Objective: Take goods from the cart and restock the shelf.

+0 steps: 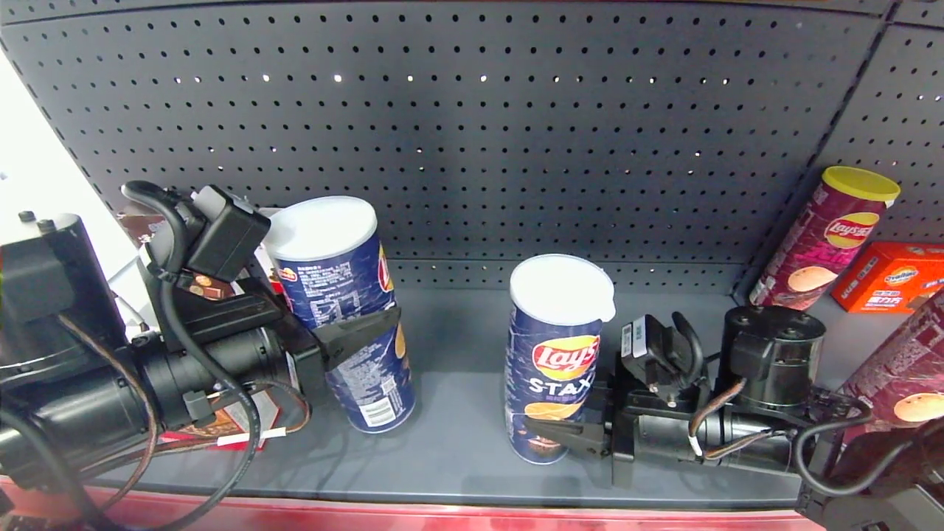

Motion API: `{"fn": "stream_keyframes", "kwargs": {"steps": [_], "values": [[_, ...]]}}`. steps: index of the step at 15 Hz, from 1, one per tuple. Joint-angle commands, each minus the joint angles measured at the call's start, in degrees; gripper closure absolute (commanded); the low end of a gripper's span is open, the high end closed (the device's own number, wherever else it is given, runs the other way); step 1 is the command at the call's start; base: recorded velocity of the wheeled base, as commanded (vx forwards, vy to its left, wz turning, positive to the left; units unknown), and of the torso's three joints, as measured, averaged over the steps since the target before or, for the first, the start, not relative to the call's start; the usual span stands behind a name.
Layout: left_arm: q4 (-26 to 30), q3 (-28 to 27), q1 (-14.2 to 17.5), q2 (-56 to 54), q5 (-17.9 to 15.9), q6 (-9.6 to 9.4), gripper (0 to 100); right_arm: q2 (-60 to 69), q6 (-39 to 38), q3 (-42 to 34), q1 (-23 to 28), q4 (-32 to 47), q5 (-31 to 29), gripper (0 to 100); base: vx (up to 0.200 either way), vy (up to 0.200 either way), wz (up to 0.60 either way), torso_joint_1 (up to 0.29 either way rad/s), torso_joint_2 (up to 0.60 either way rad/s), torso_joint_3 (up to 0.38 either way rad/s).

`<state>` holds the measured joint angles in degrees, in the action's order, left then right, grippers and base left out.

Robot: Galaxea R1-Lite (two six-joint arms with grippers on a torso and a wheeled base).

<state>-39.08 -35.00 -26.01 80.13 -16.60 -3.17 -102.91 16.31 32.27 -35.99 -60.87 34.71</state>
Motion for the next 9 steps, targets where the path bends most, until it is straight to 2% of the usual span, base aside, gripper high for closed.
{"fn": "stream_keyframes", "kwargs": {"steps": [1, 3, 4, 9], "values": [[-0.03, 0.02, 0.0, 0.38, -0.1, 0.01, 100, -0.8, 0.04, -0.01, -0.75, 0.14, -0.69, 100, 0.0, 0.0, 0.0, 0.0, 0.0, 0.0], [-0.03, 0.11, 0.0, 0.47, -0.1, 0.01, 100, -1.06, 0.04, 0.08, -1.54, 0.14, -2.1, 100, 0.0, 0.0, 0.0, 0.0, 0.0, 0.0], [-0.03, 0.11, 0.0, 0.47, -0.1, 0.01, 100, -1.06, 0.04, -0.01, -1.54, 0.14, -2.19, 0, 0.0, 0.0, 0.0, 0.0, 0.0, 0.0], [-0.12, 0.19, 0.0, 0.38, -0.1, 0.01, 100, 1.05, 0.04, -1.07, -1.63, 0.05, -3.77, 0, 0.0, 0.0, 0.0, 0.0, 0.0, 0.0]]}}
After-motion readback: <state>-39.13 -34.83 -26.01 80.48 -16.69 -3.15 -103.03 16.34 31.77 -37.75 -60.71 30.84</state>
